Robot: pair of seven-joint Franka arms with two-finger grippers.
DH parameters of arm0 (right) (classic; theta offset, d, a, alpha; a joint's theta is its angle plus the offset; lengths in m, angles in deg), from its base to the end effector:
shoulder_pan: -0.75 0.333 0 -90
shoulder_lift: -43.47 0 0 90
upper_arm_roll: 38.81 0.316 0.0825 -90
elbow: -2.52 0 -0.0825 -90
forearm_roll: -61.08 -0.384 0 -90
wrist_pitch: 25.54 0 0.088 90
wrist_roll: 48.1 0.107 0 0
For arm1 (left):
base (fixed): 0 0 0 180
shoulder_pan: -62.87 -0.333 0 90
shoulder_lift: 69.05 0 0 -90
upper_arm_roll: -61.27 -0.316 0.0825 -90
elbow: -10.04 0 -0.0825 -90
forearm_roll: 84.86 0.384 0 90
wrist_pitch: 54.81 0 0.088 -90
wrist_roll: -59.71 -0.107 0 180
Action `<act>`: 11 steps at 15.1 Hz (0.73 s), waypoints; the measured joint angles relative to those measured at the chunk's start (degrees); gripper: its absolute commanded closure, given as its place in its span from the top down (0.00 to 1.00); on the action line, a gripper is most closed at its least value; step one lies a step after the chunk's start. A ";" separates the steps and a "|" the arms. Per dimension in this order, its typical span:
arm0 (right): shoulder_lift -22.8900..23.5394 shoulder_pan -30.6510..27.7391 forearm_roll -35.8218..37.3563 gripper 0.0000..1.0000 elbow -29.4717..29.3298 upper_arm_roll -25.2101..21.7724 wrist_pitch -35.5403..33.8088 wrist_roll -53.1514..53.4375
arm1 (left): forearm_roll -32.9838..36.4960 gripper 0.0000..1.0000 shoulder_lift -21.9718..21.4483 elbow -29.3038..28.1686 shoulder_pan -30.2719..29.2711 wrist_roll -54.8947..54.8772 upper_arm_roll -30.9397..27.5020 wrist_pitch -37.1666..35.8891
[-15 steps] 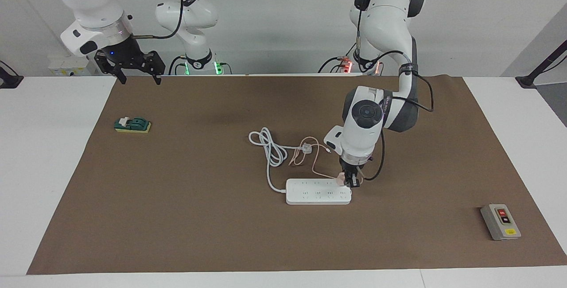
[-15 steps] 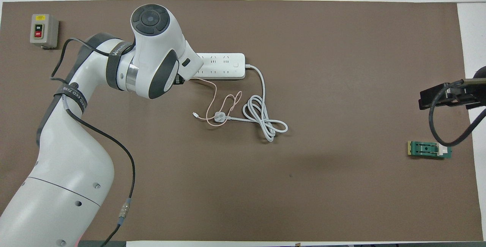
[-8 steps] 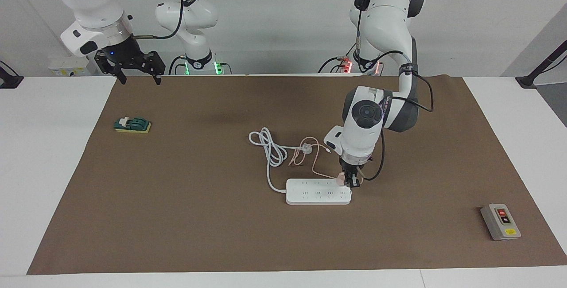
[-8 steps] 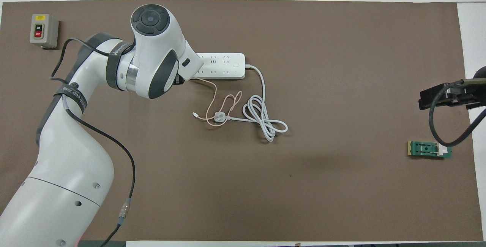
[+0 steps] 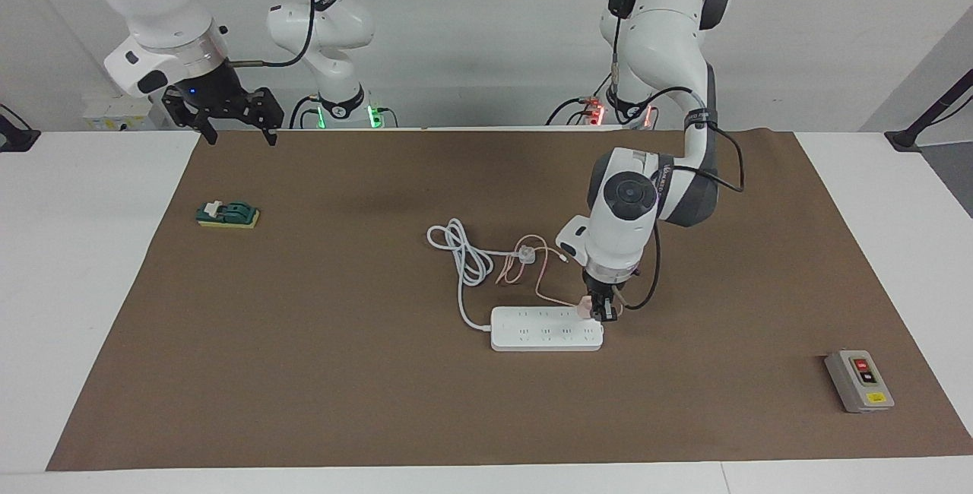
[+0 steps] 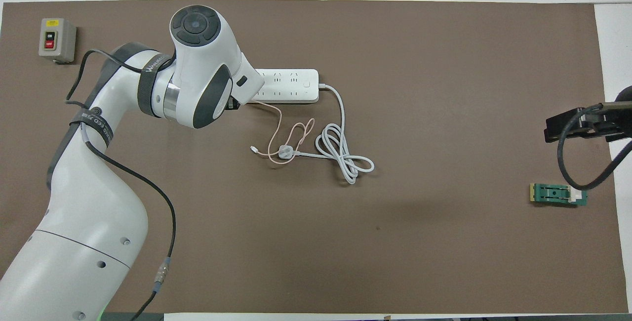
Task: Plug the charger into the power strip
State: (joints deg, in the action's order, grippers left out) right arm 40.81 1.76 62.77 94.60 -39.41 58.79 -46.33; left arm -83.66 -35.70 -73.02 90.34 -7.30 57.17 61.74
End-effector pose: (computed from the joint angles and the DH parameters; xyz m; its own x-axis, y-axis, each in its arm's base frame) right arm 0.5291 0.0003 0.6245 0.9958 -0.0266 -0.0877 -0.0239 -0.9992 0.0317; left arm 0.6500 -0.2894 0.3488 -0.0271 -0.9983 -0.0522 -0.9993 0.0284 -0.0256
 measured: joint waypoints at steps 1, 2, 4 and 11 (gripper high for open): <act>0.00 0.00 0.00 1.00 0.00 0.00 0.00 0.00 | 0.00 0.00 0.00 0.00 0.00 0.00 0.00 0.00; 0.00 0.00 0.00 1.00 0.00 0.00 0.00 0.00 | -0.06 0.00 0.74 1.16 0.06 -0.43 -0.26 -1.17; 0.00 0.00 0.00 1.00 0.00 0.00 0.00 0.00 | -0.19 0.00 3.58 6.37 0.12 -1.12 -0.44 -6.00; 0.00 0.00 0.00 1.00 0.00 0.00 0.00 0.00 | -0.21 0.00 5.36 9.56 0.12 -1.08 -0.51 -8.85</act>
State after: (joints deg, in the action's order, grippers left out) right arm 40.81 1.76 62.77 94.60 -39.41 58.79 -46.33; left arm -83.87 -30.35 -63.46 90.46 -8.37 56.66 52.89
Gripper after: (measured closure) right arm 0.000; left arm 0.687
